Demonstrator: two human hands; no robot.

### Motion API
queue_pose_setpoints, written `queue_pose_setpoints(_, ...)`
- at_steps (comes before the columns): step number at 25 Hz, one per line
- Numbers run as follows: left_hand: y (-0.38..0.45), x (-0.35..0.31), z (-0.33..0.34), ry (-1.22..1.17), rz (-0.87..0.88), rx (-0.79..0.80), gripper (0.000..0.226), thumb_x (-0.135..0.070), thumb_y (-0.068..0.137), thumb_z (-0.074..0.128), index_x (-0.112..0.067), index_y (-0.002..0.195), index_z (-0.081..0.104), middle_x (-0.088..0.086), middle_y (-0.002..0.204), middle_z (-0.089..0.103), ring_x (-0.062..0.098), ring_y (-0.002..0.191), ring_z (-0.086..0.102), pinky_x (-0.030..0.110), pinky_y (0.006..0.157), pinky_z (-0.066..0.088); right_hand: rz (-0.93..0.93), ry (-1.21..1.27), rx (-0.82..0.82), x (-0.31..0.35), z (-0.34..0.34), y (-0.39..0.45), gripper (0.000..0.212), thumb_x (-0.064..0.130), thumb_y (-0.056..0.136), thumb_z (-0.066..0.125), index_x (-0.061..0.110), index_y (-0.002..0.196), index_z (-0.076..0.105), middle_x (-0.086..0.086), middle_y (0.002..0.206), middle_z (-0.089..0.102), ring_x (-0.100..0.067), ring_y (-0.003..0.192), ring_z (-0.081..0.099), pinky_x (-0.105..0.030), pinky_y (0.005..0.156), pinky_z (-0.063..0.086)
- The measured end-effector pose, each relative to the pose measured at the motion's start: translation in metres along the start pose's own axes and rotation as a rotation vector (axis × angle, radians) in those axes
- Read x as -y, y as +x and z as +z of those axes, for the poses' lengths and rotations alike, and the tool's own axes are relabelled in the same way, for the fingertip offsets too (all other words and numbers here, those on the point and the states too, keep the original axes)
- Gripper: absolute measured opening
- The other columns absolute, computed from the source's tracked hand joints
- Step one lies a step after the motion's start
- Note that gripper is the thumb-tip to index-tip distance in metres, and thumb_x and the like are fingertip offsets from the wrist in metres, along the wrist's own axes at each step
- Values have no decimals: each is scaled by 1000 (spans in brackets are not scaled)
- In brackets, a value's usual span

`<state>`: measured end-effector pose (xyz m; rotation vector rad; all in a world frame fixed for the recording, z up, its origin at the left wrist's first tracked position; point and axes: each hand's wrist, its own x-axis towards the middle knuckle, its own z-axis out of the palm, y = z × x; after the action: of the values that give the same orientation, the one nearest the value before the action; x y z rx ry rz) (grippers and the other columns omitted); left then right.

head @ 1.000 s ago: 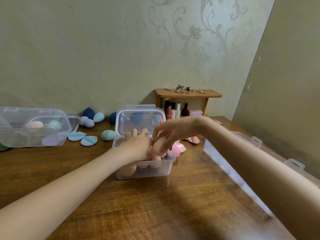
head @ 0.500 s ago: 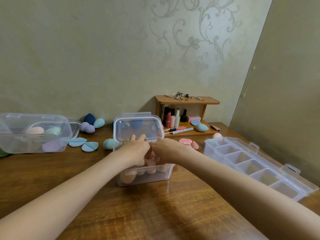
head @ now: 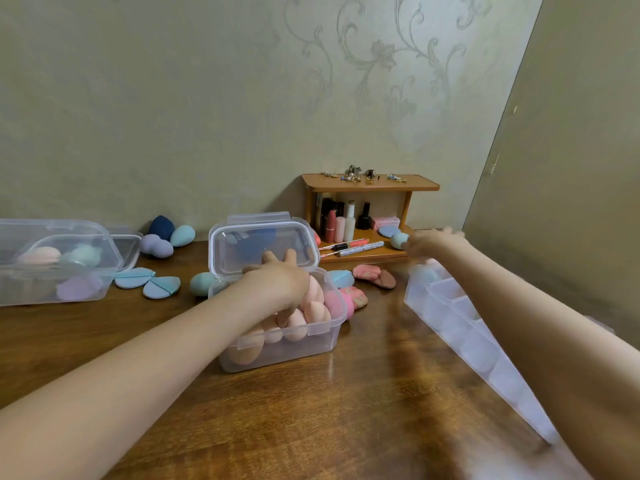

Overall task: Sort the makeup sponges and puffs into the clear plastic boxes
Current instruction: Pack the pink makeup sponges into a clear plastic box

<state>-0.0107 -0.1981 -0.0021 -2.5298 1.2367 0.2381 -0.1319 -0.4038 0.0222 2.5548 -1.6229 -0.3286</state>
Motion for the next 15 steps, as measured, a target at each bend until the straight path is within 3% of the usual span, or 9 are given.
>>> queue_pose_setpoints(3,3,-4,4,-47,-44,-31,53,-20,79,66,-22,128,44,17,143,20,46,127,31,53,98,42,163,107,91,-11,16,15,67,59,91,32,24,148,23,-10,154,27,-33,145,15,-54,117,4)
queue_pose_setpoints(6,-8,-5,3,-80,8,-129,53,-28,91,48,-21,141,30,15,148,20,42,131,32,52,102,35,177,216,108,-9,21,18,65,55,92,36,20,146,27,-11,150,33,-32,143,22,-53,117,3)
queue_pose_setpoints(8,-11,-5,3,-89,-14,-149,53,-28,90,48,-20,140,31,16,148,20,41,130,33,51,102,35,129,174,36,-2,18,16,60,50,93,39,17,142,33,-13,147,37,-32,140,25,-53,116,8)
queue_pose_setpoints(10,-4,-6,4,-36,-40,-91,39,-22,84,59,-19,121,45,15,144,23,40,125,35,49,98,42,-6,201,-172,3,3,10,49,40,92,45,14,134,42,-16,133,48,-34,127,40,-51,108,28)
queue_pose_setpoints(12,-5,-5,2,6,-43,-45,33,-17,79,65,-15,107,47,13,141,24,39,122,35,46,93,45,-257,518,-369,14,-20,-8,35,27,89,51,10,119,46,-11,103,58,-27,95,55,-38,80,49)
queue_pose_setpoints(13,-6,-4,2,-4,-27,-52,35,-16,80,65,-15,110,47,12,142,23,40,123,34,45,93,45,-413,721,-330,20,-31,-25,28,23,88,54,9,111,47,-7,92,57,-22,82,56,-30,67,48)
queue_pose_setpoints(15,-15,0,2,-49,24,-92,50,-21,85,61,-19,131,41,12,146,21,41,129,31,47,99,42,-742,1018,40,34,-46,-69,22,19,88,60,9,103,47,-5,89,58,-17,75,59,-24,61,51)
